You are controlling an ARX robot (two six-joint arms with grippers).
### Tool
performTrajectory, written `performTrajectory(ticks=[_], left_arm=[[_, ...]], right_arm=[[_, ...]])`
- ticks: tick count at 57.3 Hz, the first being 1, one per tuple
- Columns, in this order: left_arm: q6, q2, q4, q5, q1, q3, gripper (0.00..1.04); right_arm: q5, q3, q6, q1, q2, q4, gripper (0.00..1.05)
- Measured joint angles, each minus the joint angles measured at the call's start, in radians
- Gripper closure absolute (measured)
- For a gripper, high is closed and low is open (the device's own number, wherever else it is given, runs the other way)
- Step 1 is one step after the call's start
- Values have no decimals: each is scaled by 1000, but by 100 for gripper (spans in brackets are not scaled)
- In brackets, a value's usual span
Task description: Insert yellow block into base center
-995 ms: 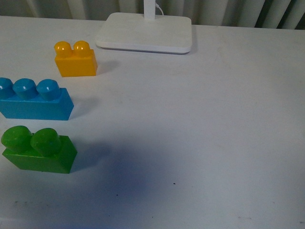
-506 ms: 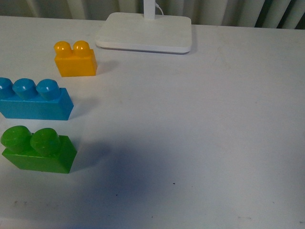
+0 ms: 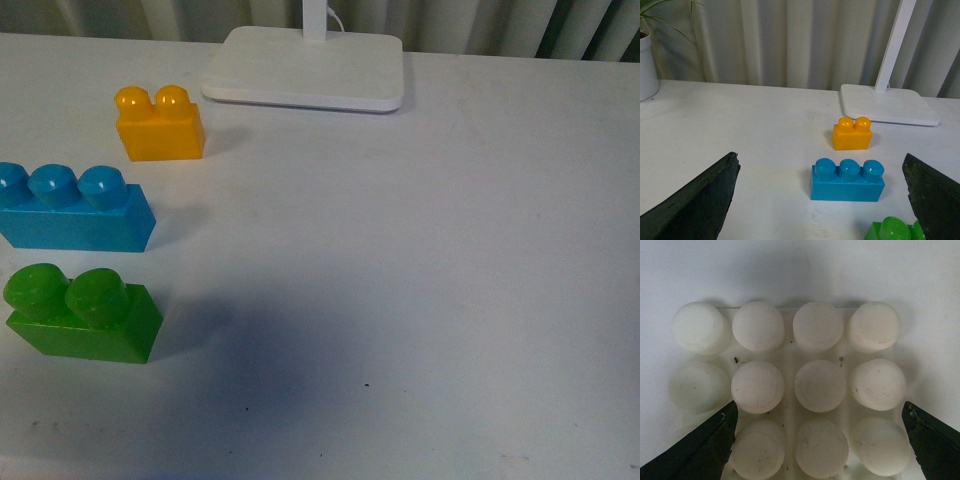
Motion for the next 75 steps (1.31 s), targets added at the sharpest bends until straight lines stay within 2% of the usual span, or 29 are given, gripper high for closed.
performTrajectory(ticks=[18,33,47,62,75], left_arm=[[0,0,0,0,0,0,6],[0,0,0,0,0,0,6],[0,0,0,0,0,0,6],[0,0,0,0,0,0,6],[0,0,0,0,0,0,6]], right_arm=[[-29,-41,-65,5,-23,-21,9],[-21,-164,63,101,-98,47,9],[71,-260,311,323,-148,128,8],[221,-260,538,562,-141,163,8],[306,-224,704,770,-101,180,8]])
